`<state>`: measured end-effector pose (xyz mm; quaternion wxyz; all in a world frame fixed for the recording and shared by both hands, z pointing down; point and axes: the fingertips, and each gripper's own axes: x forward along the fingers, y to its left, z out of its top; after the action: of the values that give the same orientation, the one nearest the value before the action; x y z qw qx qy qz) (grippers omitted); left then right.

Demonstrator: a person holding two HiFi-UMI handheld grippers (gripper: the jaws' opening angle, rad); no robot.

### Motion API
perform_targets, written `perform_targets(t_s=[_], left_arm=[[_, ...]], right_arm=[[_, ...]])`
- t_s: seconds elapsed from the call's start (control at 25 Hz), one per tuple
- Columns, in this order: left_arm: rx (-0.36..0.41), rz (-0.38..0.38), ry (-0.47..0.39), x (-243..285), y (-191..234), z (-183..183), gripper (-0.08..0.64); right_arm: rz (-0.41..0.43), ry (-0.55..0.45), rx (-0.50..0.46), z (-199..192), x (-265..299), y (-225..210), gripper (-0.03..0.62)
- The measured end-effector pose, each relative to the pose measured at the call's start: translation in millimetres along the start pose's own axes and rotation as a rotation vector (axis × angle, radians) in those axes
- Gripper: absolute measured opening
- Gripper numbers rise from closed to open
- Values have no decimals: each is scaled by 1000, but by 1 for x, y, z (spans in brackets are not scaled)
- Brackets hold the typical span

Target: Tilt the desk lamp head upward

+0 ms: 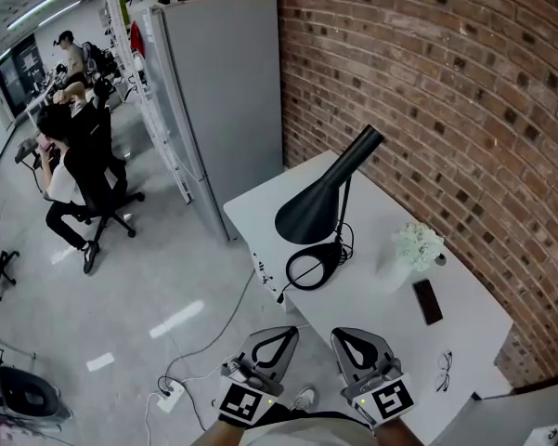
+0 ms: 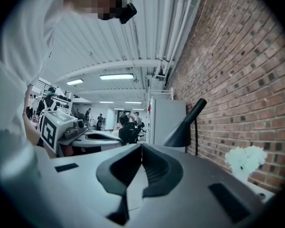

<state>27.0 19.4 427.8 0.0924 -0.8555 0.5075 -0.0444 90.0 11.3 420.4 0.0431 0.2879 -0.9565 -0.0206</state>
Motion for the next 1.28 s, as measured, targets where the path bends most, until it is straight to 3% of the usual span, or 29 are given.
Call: perform_targets(t_s=[0.28,0.48,0.6,0.76,0.88,1.12,1.28], left_arm=[[5,74,15,-5,31,-3,6],[-38,70,11,5,45,-12,6],[-75,54,-10,17,59,-18,6],[-34,27,-27,33,90,-16,6],[-50,10,-19,47,102,-23,6],[26,-15,2,77,119,-33,6],[36,-47,20,92,123,-46,6]], right_arm=[[62,-11,-7,7,26,0,17],[65,28,-16,4,46,-5,17],[47,40,-14,4,63,-14,17],[14,35,-22,11,83,-24,17],[-27,47,-19,9,89,-35,17],[-98,51,-13,10,100,-59,17],[-135,54,-5,8,105,-69,17]])
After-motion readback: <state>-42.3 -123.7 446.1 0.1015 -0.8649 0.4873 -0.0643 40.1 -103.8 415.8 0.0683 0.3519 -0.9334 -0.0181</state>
